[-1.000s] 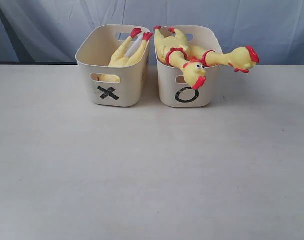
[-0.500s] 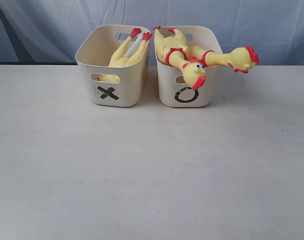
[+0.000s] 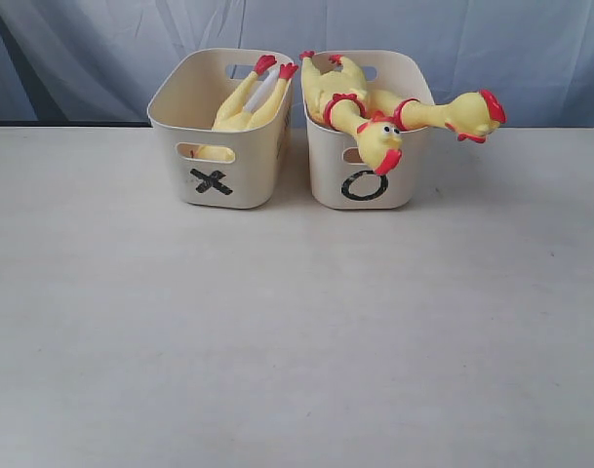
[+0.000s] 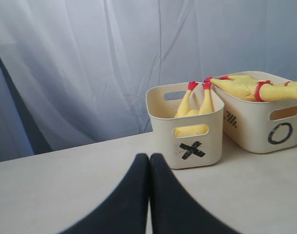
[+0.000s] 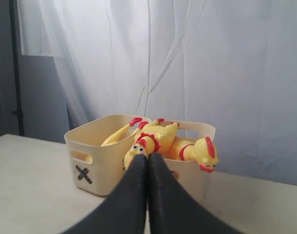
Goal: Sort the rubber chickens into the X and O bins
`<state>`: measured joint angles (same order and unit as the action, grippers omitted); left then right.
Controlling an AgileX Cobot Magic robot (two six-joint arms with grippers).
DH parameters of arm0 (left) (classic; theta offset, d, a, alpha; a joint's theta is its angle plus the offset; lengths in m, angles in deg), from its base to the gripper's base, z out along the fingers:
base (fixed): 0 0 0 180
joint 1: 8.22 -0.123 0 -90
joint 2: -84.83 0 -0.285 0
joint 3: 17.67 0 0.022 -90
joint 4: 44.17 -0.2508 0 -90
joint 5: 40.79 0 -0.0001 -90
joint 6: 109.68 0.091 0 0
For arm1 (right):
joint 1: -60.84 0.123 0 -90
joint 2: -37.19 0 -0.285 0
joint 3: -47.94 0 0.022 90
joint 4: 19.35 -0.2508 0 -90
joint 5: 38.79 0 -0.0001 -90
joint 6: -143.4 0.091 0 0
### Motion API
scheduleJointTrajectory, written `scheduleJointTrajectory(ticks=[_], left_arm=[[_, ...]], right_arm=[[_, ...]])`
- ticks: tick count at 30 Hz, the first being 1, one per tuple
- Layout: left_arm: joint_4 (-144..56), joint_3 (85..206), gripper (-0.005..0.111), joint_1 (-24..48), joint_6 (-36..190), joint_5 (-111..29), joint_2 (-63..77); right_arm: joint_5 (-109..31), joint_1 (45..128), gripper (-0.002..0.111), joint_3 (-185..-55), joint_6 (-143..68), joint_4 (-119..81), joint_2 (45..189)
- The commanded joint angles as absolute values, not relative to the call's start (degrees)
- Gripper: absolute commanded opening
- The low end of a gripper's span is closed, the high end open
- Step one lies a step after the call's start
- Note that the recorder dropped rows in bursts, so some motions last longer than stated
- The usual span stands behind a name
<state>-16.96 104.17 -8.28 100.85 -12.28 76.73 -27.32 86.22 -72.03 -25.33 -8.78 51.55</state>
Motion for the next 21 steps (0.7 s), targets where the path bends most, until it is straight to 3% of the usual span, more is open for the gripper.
scheduleJointTrajectory(ticks=[1, 10, 21], left_arm=[[-16.89, 103.95, 0.0, -11.29, 100.97, -12.56, 77.05], [-16.89, 103.95, 0.0, -12.63, 100.97, -12.56, 77.05], [-16.89, 103.95, 0.0, -12.63, 100.97, -12.56, 77.05]], right_arm=[[-27.37, 78.59, -0.001, -71.66, -25.44, -8.87, 46.5], [-27.35, 60.82, -0.001, -71.66, -25.44, -8.87, 44.97], [-27.35, 59.15, -0.001, -71.66, -25.44, -8.87, 44.97]])
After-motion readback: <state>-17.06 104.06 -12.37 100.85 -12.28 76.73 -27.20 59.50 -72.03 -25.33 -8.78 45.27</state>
